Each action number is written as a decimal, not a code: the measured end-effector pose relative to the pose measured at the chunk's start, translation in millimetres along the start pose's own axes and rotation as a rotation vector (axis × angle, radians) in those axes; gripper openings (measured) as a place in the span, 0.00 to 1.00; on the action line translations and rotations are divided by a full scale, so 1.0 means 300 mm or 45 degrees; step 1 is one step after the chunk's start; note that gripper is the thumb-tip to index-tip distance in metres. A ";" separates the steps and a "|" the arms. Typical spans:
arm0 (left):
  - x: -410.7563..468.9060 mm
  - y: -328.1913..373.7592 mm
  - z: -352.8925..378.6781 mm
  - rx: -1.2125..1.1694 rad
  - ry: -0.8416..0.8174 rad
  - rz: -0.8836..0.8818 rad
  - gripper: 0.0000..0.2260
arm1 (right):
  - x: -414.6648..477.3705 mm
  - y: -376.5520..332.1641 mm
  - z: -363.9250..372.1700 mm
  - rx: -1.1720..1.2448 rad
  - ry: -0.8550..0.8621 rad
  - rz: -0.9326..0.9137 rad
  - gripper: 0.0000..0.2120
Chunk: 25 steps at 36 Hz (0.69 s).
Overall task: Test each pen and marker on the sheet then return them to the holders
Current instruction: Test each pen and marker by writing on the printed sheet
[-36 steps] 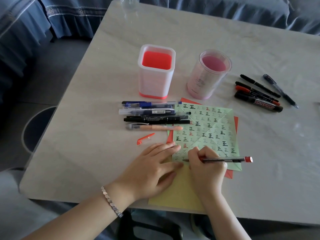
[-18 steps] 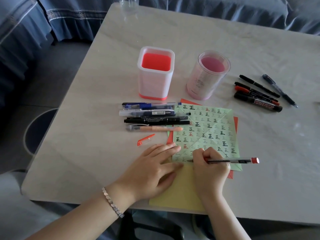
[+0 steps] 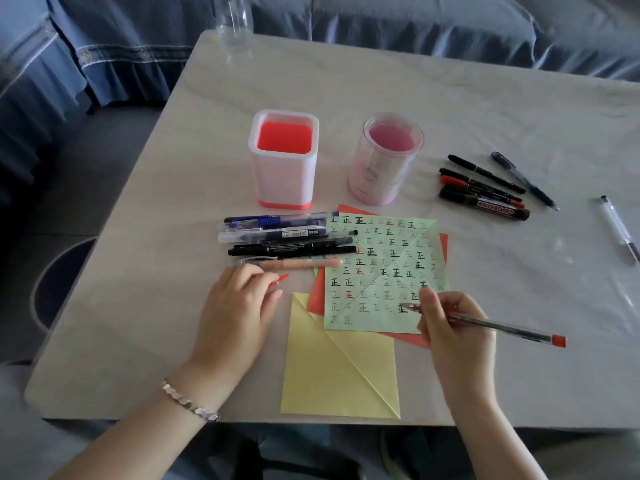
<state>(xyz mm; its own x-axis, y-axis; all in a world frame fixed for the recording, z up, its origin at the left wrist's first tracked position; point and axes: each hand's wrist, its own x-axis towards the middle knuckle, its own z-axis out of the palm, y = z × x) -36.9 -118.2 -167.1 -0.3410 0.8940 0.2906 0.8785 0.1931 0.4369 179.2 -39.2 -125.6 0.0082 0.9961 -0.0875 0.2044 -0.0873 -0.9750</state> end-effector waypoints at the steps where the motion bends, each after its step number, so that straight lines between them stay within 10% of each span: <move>1: 0.006 -0.001 -0.003 0.010 -0.009 0.007 0.15 | 0.000 -0.007 -0.013 0.038 -0.015 0.027 0.10; 25: 0.017 0.310 -0.109 -1.059 -0.474 -0.202 0.08 | -0.048 -0.132 -0.059 0.425 -0.071 0.158 0.18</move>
<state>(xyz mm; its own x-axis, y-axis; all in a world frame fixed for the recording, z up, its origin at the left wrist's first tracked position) 32.2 -108.9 -97.2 -0.1803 0.9821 -0.0543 0.2584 0.1006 0.9608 188.4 -49.8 -82.2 -0.0422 0.9765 -0.2112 -0.1258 -0.2149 -0.9685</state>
